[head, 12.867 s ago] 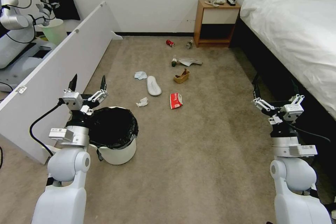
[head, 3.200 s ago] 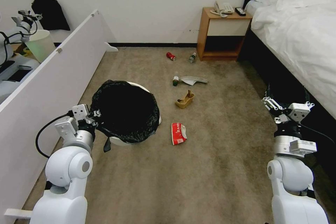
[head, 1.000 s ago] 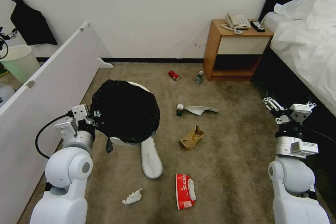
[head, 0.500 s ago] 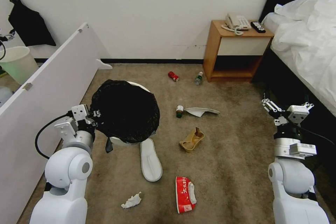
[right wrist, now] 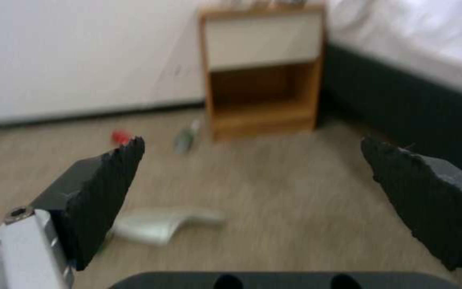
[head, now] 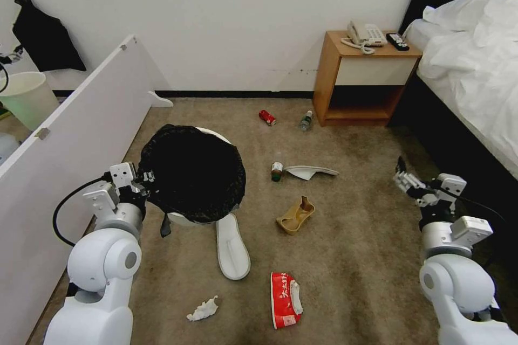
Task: Pick up the trash bin, then pick up the garbage from the floor and place it into the trash bin.
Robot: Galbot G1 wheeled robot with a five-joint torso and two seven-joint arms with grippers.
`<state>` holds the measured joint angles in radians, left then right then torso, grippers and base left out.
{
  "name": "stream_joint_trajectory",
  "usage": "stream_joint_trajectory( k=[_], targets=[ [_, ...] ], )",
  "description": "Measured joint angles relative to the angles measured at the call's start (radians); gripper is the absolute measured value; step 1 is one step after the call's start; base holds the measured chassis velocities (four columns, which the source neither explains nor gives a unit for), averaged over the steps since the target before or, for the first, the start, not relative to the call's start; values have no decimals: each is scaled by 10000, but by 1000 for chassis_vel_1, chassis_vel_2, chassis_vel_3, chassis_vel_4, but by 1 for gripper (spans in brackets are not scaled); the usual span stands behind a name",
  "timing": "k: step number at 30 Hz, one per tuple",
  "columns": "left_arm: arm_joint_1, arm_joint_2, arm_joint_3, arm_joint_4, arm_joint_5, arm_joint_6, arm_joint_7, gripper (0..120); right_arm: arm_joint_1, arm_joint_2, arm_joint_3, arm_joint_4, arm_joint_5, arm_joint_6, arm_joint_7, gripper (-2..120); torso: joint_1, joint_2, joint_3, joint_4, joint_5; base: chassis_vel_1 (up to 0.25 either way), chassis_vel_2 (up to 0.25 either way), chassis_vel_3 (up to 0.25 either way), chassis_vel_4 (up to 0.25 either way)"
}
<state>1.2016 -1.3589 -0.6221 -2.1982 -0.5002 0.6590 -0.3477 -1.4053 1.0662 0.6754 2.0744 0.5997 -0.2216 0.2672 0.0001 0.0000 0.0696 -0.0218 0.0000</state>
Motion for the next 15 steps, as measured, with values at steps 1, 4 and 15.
stream_joint_trajectory(
  k=[1, 4, 15],
  targets=[
    [5, 2, -3, 0, -2, -4, 3, 4, -74, -382, -169, 29, 305, -270, 33, 100, 0, 0, -1, -1, -1, 0, 0, 0, 0],
    [57, 18, -17, 0, -5, -28, 7, 4, -263, -1170, -757, 35, 927, -813, 43, 100, 0, 0, 0, 1, 3, 0, 0, 0, 0],
    [417, 57, -153, 3, 9, -154, 33, 4, -1596, -2962, -1392, 274, 1649, -1627, -1739, 100, -1, 0, 0, -1, 0, 0, 0, 0, 0]
  ],
)
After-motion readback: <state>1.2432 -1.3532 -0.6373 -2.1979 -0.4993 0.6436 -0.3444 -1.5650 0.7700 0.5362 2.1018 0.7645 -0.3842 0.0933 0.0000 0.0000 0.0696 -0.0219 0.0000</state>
